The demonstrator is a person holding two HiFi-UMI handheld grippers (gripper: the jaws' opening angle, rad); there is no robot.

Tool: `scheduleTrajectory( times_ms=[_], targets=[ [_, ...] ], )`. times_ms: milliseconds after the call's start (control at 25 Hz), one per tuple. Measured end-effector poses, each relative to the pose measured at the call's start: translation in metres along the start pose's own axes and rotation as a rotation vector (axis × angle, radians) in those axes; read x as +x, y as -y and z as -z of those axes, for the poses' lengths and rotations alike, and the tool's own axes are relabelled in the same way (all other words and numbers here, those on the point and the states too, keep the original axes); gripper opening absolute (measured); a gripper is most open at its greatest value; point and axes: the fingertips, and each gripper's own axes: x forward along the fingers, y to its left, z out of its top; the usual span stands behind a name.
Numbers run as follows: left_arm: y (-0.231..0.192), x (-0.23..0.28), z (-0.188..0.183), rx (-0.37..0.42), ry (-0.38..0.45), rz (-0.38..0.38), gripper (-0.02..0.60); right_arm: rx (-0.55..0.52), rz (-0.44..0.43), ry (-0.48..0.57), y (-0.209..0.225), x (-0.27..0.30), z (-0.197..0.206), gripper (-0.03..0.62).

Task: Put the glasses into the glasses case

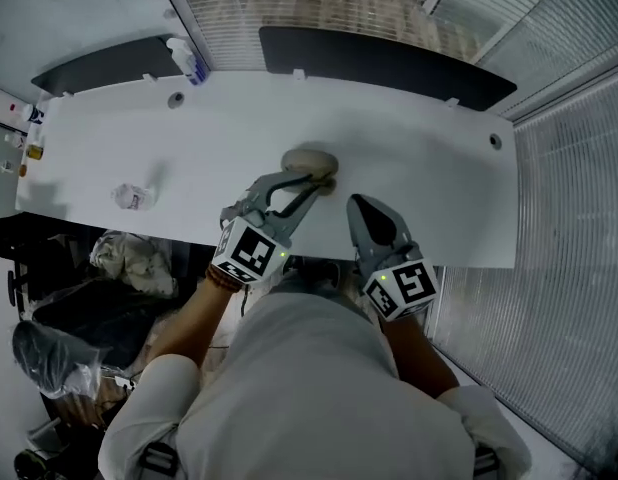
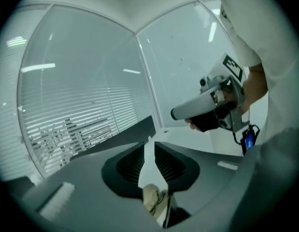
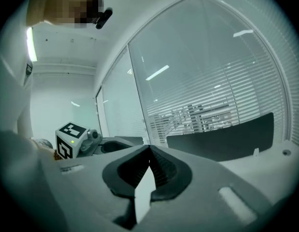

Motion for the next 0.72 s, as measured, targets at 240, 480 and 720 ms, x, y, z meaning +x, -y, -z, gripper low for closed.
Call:
scheduleTrajectory(
  times_ms=[240, 480, 720],
  targets=[
    [0.018, -0.029, -0.054, -0.281, 0.201, -0.045, 0.064, -0.064, -0.025, 0.055, -0.018, -0.016, -0.044, 0.001],
    [0.033, -0.049, -0.094, -0.332, 0.321, -0.053, 0.043, -0.111, -0.058, 0.086, -0.032, -0.029, -0.064, 0.002],
    [0.039, -0.062, -0.110, -0.396, 0.381, -0.070, 0.002, -0.139, -0.074, 0.094, -0.047, -0.041, -0.065, 0.000]
  ],
)
